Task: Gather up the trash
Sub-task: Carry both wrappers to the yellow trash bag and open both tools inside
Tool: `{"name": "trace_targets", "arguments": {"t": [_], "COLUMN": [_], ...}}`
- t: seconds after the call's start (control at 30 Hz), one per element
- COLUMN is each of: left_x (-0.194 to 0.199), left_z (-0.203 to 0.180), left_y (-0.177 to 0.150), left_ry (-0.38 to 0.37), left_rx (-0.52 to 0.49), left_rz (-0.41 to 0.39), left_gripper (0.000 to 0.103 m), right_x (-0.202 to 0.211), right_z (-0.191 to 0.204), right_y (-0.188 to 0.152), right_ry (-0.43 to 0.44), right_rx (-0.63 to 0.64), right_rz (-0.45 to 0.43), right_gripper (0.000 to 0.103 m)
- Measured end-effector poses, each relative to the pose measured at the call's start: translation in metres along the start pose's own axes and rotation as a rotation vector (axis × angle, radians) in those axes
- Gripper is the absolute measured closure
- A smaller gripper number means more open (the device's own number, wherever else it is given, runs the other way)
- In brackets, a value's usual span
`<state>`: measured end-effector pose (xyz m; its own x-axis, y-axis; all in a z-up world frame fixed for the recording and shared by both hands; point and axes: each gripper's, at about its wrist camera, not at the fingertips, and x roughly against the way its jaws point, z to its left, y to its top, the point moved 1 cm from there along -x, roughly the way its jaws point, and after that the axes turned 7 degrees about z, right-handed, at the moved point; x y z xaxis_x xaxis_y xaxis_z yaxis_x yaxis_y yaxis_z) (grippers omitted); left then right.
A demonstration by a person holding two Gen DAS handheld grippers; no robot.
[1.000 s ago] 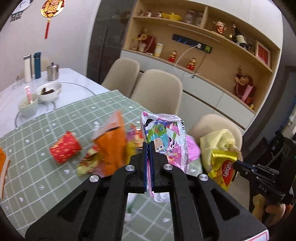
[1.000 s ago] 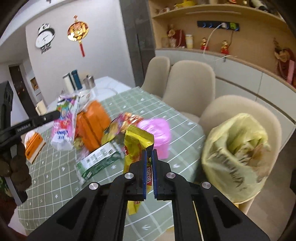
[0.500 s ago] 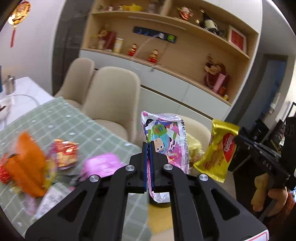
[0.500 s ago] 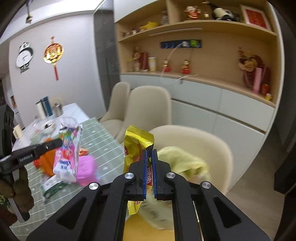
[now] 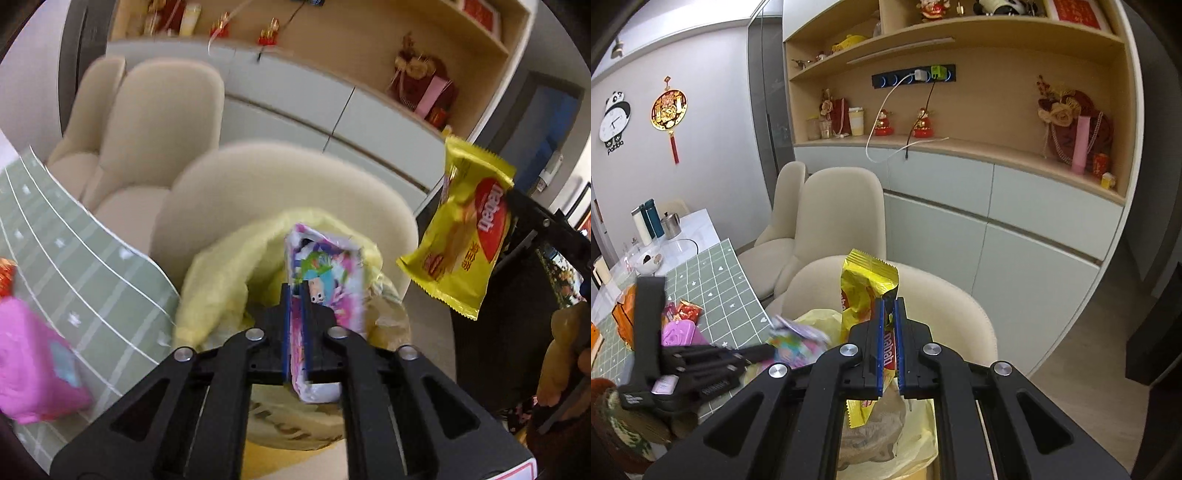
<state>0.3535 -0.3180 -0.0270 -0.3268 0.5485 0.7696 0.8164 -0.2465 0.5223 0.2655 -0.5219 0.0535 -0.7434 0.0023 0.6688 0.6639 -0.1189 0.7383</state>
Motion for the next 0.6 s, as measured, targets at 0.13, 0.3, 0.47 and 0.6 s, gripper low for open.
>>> {"name": "trace_targets", "arguments": {"t": [0.13, 0.3, 0.47, 0.6], "left_x": [-0.008, 0.011, 0.038, 0.053], "left_z": [0.011, 0.028, 0.042, 0.051], "left_y": [-0.002, -0.010, -0.017, -0.026], "left_ry": [0.018, 0.075, 0.099, 0.113], "left_rx": [0.049, 0.084, 0.092, 0.081], "left_rz": [0.008, -0.043, -0.082, -0.094], "left_gripper": [0.073, 0.071, 0.068, 0.066], "right_x": [-0.025, -0.068, -0.108, -0.130], "right_z": [0.007, 0.026, 0.047, 0.069], "right_y": [-0.012, -0.039, -0.067, -0.087], "right_ry": [0.064, 0.132, 0.151, 0.142], "right_rx": [-0.020, -0.020, -0.039, -0.011], "right_rz": [0.053, 0.146, 0.251, 0.351], "right_gripper": [0.096, 0.096, 0.096, 0.096]}}
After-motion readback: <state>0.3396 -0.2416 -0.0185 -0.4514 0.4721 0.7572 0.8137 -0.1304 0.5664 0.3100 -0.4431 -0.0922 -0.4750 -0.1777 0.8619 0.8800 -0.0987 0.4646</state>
